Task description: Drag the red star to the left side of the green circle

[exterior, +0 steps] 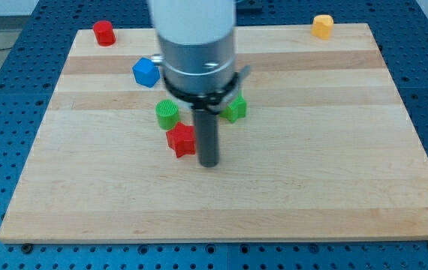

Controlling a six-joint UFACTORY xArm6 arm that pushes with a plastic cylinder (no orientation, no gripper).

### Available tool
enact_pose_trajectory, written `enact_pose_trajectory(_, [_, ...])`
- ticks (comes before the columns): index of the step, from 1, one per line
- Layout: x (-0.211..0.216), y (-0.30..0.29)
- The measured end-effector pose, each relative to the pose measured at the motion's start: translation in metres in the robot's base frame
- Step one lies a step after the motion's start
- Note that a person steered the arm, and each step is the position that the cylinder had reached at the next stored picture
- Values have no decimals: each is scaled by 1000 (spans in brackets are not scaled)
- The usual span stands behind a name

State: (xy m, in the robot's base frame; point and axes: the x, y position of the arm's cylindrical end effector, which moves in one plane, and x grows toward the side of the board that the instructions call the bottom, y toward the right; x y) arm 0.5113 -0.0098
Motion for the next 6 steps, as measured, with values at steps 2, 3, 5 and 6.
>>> enact_pose_trajectory(2, [-11,-66])
enact_pose_trajectory(3, [-13,-83])
enact_pose_trajectory(5, [-18,-59])
enact_pose_trajectory(6, [-33,-98])
